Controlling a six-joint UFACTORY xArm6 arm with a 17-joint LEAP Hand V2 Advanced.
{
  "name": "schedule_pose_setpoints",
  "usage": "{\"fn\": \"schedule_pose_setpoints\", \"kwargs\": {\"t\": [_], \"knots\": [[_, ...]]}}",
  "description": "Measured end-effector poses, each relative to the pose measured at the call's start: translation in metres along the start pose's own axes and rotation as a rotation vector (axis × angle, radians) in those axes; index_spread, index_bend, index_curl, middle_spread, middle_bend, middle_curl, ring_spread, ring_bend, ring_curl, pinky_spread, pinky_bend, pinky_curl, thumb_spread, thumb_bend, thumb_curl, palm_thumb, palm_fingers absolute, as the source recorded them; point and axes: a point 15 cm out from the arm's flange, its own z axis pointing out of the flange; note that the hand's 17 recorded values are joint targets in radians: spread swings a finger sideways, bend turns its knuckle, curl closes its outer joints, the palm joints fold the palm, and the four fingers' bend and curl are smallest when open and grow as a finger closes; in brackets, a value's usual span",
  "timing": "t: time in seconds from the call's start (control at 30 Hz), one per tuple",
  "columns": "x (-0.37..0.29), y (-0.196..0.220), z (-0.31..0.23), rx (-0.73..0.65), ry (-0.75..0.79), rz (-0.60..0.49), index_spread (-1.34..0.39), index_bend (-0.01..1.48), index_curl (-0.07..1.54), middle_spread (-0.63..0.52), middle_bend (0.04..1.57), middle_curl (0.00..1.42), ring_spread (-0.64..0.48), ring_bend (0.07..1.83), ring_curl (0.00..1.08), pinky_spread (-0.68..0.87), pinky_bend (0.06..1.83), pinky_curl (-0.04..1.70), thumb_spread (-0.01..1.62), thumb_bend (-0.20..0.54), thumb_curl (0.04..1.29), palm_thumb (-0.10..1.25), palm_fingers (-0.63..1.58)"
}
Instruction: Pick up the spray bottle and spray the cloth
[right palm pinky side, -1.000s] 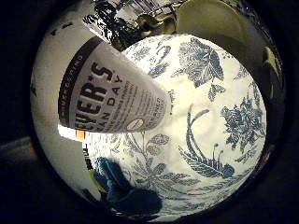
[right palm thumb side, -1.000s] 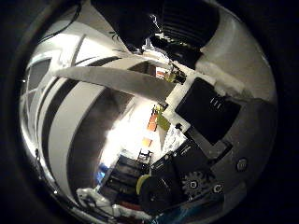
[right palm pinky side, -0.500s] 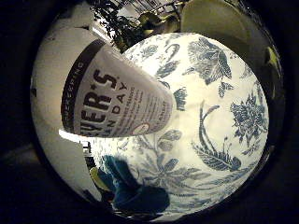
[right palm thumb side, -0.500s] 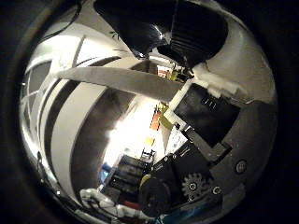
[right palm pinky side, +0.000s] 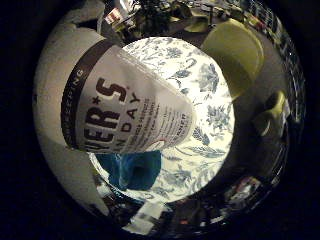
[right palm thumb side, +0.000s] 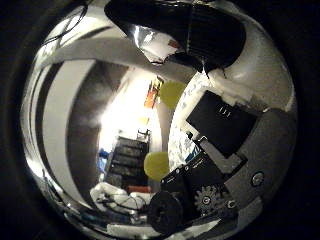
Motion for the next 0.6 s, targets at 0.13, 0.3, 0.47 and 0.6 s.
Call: {"fn": "schedule_pose_setpoints", "kwargs": {"t": [0.13,0.3,0.47,0.6], "knots": [[-0.026,0.016,-0.009,-0.119,0.123,-0.071,-0.21,1.13,0.77,-0.07,1.38,0.61,-0.16,1.49,0.59,-0.15,1.07,1.24,0.62,-0.018,0.91,1.07,1.17],[-0.059,0.033,-0.01,-0.245,0.269,-0.15,-0.21,1.13,0.77,-0.07,1.38,0.61,-0.16,1.48,0.59,-0.15,1.05,1.28,0.62,-0.019,0.92,1.06,1.18],[-0.088,0.051,-0.002,-0.395,0.405,-0.228,-0.21,1.13,0.77,-0.07,1.38,0.61,-0.16,1.48,0.59,-0.15,1.03,1.31,0.62,-0.018,0.93,1.06,1.18],[-0.103,0.054,-0.005,-0.477,0.493,-0.246,-0.21,1.12,0.77,-0.07,1.38,0.61,-0.16,1.48,0.59,-0.16,1.02,1.32,0.62,-0.018,0.93,1.06,1.18]]}}
